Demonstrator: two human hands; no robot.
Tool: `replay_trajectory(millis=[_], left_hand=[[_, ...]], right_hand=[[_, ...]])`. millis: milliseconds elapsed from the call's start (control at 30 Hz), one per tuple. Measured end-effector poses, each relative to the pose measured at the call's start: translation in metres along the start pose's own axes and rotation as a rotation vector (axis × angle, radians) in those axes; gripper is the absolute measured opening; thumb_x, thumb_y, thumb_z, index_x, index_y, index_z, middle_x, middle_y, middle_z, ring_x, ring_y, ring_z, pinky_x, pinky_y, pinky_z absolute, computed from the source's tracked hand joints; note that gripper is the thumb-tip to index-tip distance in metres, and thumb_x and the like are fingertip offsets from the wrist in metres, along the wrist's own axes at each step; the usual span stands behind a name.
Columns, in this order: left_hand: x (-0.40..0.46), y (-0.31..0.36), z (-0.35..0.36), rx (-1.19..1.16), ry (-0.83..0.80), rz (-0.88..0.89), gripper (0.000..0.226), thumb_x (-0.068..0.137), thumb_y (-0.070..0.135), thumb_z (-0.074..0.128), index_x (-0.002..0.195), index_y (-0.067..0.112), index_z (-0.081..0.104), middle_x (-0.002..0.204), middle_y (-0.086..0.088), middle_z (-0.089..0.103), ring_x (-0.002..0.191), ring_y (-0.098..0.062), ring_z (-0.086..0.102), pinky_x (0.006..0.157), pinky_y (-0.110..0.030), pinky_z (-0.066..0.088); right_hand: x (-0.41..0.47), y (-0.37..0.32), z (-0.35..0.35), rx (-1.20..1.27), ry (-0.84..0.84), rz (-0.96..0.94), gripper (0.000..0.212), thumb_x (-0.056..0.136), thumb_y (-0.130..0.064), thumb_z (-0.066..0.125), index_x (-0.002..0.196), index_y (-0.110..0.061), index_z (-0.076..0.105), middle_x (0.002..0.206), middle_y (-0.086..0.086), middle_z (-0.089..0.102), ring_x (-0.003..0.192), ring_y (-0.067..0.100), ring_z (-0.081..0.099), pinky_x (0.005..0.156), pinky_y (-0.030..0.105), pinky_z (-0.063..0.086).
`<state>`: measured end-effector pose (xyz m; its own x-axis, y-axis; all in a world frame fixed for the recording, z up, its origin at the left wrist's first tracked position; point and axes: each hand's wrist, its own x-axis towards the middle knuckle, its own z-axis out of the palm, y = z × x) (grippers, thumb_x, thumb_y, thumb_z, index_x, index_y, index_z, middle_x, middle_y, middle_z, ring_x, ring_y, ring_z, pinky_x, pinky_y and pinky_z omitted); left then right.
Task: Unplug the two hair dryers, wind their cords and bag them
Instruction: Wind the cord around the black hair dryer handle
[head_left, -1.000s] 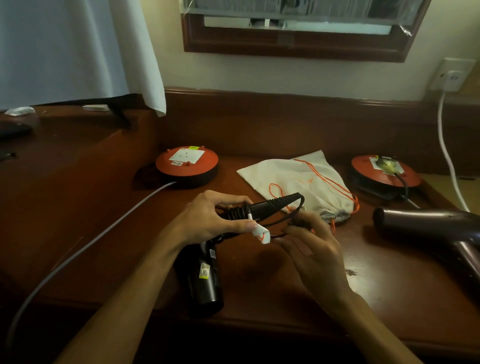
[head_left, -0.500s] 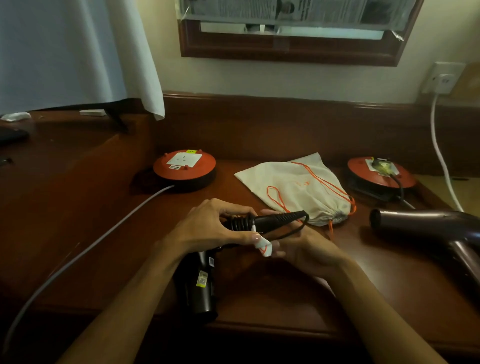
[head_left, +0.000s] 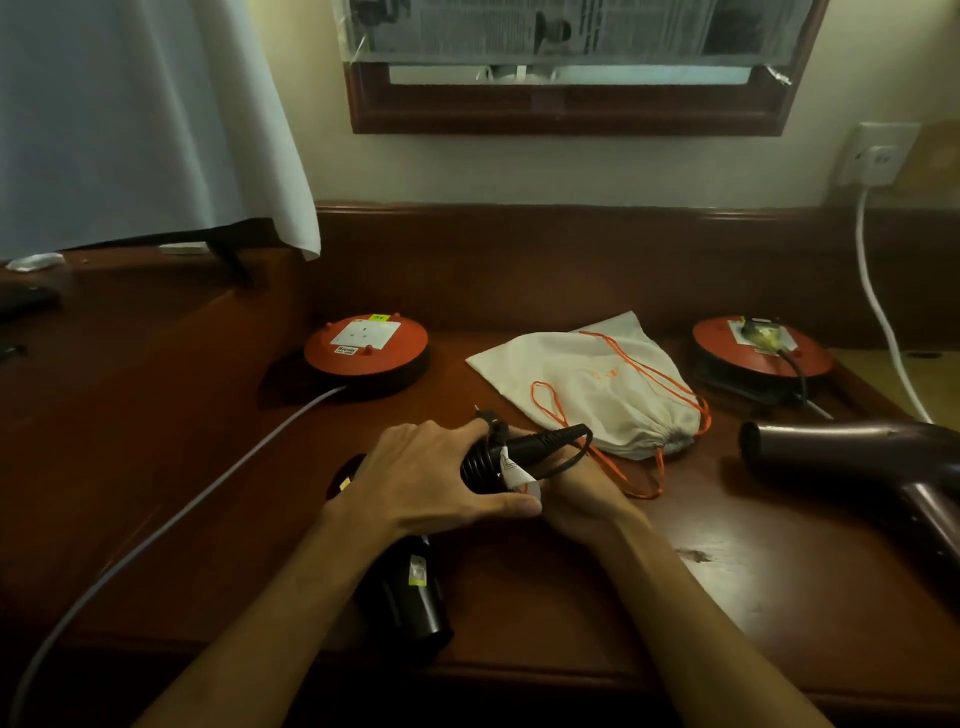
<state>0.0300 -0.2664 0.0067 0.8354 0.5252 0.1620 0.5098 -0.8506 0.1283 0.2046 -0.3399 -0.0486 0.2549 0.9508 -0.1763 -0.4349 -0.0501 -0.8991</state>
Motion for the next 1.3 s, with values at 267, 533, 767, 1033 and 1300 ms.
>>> replay_trajectory(millis=[267, 533, 767, 1033, 1300], left_hand=[[0.01, 0.017, 0.012, -0.024, 0.021, 0.004, 0.067, 0.086, 0.079, 0.05, 0.13, 0.029, 0.045, 0.09, 0.011, 0.06, 0.079, -0.011, 0.06, 0.072, -0.028, 0.044], [-0.001, 0.002, 0.006, -0.438, 0.031, 0.052, 0.049, 0.085, 0.061, 0.07, 0.118, 0.034, 0.045, 0.091, 0.013, 0.066, 0.072, 0.0, 0.067, 0.06, -0.015, 0.052], [0.002, -0.001, 0.001, -0.546, 0.105, 0.011, 0.049, 0.086, 0.065, 0.067, 0.127, 0.05, 0.045, 0.08, 0.01, 0.069, 0.065, -0.005, 0.065, 0.058, -0.021, 0.046], [0.008, -0.003, 0.004, -0.624, 0.122, -0.029, 0.042, 0.084, 0.059, 0.074, 0.113, 0.039, 0.05, 0.09, 0.009, 0.072, 0.08, -0.002, 0.069, 0.062, -0.016, 0.048], [0.009, -0.008, 0.006, -0.635, 0.07, -0.056, 0.053, 0.078, 0.074, 0.063, 0.114, 0.037, 0.05, 0.091, 0.009, 0.07, 0.079, -0.004, 0.069, 0.064, -0.023, 0.053]], right_hand=[[-0.005, -0.002, -0.003, 0.057, -0.048, -0.094, 0.027, 0.098, -0.004, 0.05, 0.104, -0.006, 0.076, 0.105, 0.021, 0.071, 0.091, 0.029, 0.07, 0.087, 0.04, 0.054], [-0.013, -0.01, -0.011, 0.262, -0.08, -0.119, 0.048, 0.078, 0.013, 0.059, 0.125, 0.001, 0.06, 0.111, 0.016, 0.074, 0.101, 0.028, 0.074, 0.082, 0.035, 0.062], [-0.019, -0.017, -0.017, 0.26, -0.118, -0.315, 0.054, 0.085, 0.006, 0.062, 0.135, -0.012, 0.051, 0.13, 0.033, 0.058, 0.113, 0.047, 0.062, 0.087, 0.041, 0.059], [-0.03, -0.022, -0.019, -0.065, 0.014, -0.382, 0.037, 0.086, -0.001, 0.067, 0.121, -0.004, 0.057, 0.117, 0.028, 0.068, 0.094, 0.046, 0.07, 0.066, 0.036, 0.06], [-0.032, -0.024, -0.022, 0.033, -0.142, -0.291, 0.04, 0.085, -0.006, 0.075, 0.119, -0.004, 0.056, 0.124, 0.038, 0.06, 0.096, 0.046, 0.067, 0.078, 0.044, 0.056]])
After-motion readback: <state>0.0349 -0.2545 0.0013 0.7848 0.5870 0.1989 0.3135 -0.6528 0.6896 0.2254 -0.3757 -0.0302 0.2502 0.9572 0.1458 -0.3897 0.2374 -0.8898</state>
